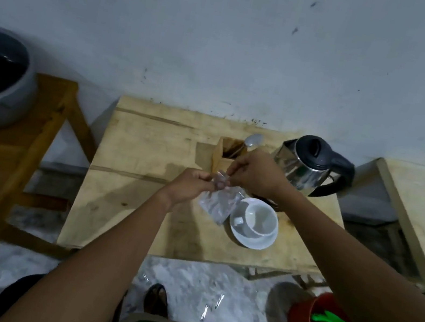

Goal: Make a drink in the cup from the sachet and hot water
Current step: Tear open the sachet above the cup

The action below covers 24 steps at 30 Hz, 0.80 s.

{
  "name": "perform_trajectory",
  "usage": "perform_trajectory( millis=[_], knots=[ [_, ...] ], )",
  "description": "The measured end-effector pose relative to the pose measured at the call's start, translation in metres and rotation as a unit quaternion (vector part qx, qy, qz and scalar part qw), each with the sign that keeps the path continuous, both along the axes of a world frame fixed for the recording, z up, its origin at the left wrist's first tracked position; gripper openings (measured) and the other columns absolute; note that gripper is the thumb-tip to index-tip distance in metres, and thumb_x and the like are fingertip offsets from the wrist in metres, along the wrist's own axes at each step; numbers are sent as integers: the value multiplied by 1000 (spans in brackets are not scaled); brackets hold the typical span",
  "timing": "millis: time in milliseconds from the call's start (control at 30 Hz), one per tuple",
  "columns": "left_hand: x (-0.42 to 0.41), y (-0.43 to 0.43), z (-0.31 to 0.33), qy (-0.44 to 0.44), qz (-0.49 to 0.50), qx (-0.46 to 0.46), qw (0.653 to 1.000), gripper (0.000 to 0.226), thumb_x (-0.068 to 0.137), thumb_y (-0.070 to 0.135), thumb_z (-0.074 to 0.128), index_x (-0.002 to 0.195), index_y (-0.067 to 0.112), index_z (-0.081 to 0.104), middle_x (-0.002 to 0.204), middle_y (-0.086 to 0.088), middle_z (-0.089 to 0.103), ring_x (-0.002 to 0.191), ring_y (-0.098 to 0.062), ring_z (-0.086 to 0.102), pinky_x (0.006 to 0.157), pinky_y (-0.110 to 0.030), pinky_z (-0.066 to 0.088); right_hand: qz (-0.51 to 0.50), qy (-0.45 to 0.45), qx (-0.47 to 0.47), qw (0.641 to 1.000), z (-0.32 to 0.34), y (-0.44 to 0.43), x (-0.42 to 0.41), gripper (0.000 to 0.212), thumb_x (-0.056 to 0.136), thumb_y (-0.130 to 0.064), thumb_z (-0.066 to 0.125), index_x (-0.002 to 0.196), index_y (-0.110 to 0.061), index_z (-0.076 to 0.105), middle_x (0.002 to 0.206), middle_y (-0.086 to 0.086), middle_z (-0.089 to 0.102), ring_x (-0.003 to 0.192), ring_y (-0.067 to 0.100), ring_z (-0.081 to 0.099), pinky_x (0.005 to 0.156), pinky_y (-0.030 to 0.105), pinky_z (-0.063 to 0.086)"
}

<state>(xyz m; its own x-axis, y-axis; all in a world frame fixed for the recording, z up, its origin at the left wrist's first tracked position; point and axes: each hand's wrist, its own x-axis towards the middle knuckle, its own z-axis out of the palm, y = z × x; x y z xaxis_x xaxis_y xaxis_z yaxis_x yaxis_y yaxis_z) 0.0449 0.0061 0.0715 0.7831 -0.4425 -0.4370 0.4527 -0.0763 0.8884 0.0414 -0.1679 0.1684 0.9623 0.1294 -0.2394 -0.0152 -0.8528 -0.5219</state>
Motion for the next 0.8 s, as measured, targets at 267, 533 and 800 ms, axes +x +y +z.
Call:
perform_trajectory(
  millis=[267, 533, 800],
  knots=[
    [-28, -50, 66, -46, -37, -30, 998, 29, 93, -2, 59, 102, 19, 75, 87, 9, 75, 84, -5, 67, 79, -22, 52, 1, -99, 16, 995, 63, -60, -48, 15, 73, -7, 85, 75, -17, 75, 68, -10, 69, 72, 9, 72, 70, 26, 58],
    [-67, -88, 113, -181, -76, 76, 978, 28, 82, -16, 66, 85, 11, 73, 73, 4, 69, 73, -8, 63, 73, -19, 54, 3, -136, 19, 990, 105, -111, -93, 14, 71, -10, 88, 79, -17, 78, 65, -19, 66, 65, -4, 65, 61, 10, 48],
    [-98, -107, 136, -339, -75, 198, 916, 33, 69, -3, 83, 51, 8, 58, 50, 8, 52, 48, -2, 47, 56, -17, 45, 27, -149, 40, 988, 138, -142, -119, 14, 73, -10, 85, 77, -21, 77, 69, -12, 72, 70, 4, 69, 64, 18, 49]
  ],
)
